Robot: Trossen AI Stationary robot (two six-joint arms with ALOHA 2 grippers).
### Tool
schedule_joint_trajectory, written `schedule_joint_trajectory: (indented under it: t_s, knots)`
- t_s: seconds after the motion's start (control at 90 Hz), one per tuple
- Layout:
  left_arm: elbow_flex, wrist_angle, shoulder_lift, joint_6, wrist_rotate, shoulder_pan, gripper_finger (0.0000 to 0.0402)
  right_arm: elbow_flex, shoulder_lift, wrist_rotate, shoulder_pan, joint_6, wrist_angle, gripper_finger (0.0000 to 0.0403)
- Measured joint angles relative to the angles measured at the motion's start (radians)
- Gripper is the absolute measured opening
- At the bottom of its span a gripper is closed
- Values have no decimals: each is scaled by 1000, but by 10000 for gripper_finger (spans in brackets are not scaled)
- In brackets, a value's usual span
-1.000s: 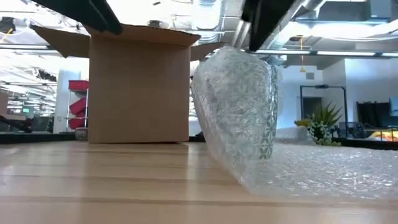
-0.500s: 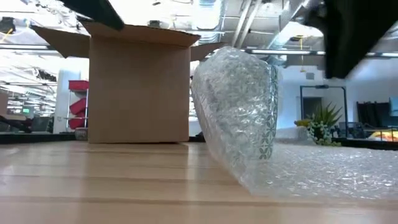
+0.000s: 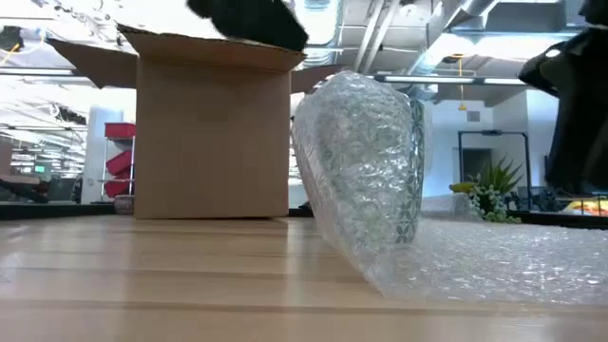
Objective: Wrap mug
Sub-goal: Wrap the green patterned mug with the bubble wrap
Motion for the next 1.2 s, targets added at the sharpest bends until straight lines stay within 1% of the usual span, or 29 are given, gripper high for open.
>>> schedule_joint_trajectory:
  t_s: [0.067, 0.222, 0.3, 0.356, 0.533, 0.611, 0.667, 0.711, 0.911, 1.2]
  knots:
    - [18, -20, 1, -21, 80, 43, 164, -1, 1, 28, 8, 11, 10, 120]
    - [34, -20, 7, -102, 321, 144, 164, -1, 1, 101, 22, 11, 28, 120]
    - [34, -42, 9, -129, 401, 185, 164, -1, 1, 111, 23, 6, 44, 120]
    - [34, -53, 9, -150, 427, 206, 164, -1, 1, 112, 27, 3, 46, 120]
    - [34, -96, 9, -195, 490, 235, 164, -1, 1, 113, 26, -24, 67, 120]
    - [36, -89, 39, -204, 509, 233, 164, -1, 1, 113, 25, -26, 66, 120]
    - [33, -113, 62, -204, 508, 225, 164, -1, 1, 113, 24, -26, 66, 120]
    - [42, -97, 91, -208, 503, 222, 164, -1, 1, 113, 22, -27, 69, 120]
    - [77, -65, 151, -246, 435, 219, 164, -1, 1, 114, 19, -34, 92, 120]
    - [79, -87, 155, -304, 437, 251, 164, -1, 1, 128, 15, -79, 132, 120]
